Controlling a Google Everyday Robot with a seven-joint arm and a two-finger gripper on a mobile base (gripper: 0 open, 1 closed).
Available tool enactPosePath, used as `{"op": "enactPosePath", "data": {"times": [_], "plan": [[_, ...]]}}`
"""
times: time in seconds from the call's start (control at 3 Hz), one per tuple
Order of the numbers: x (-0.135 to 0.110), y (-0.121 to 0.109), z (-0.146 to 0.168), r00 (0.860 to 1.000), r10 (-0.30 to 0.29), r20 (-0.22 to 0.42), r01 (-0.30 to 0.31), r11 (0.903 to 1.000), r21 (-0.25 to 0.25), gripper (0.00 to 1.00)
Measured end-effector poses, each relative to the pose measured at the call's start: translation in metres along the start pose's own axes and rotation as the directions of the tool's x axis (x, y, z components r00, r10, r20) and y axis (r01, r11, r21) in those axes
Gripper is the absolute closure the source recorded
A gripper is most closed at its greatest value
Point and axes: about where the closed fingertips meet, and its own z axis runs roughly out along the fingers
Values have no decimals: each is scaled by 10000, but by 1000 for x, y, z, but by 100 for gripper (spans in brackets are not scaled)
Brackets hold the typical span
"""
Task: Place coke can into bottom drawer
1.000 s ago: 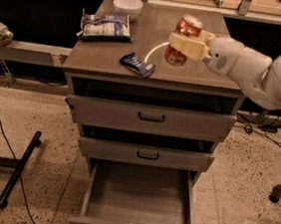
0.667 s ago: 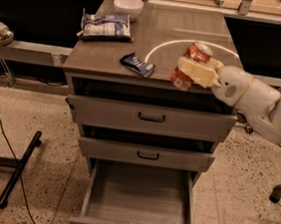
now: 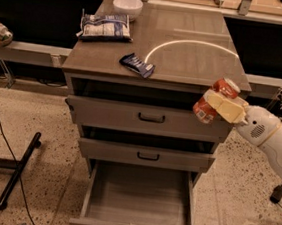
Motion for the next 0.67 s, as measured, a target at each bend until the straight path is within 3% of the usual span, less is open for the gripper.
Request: {"op": "enactPosePath", "data": {"times": [0.33, 0.67], "plan": [[0, 1, 2, 10000, 3, -14, -3, 10000, -35, 100], [53, -35, -20, 9840, 1536, -897, -1524, 9881, 202, 100]]}}
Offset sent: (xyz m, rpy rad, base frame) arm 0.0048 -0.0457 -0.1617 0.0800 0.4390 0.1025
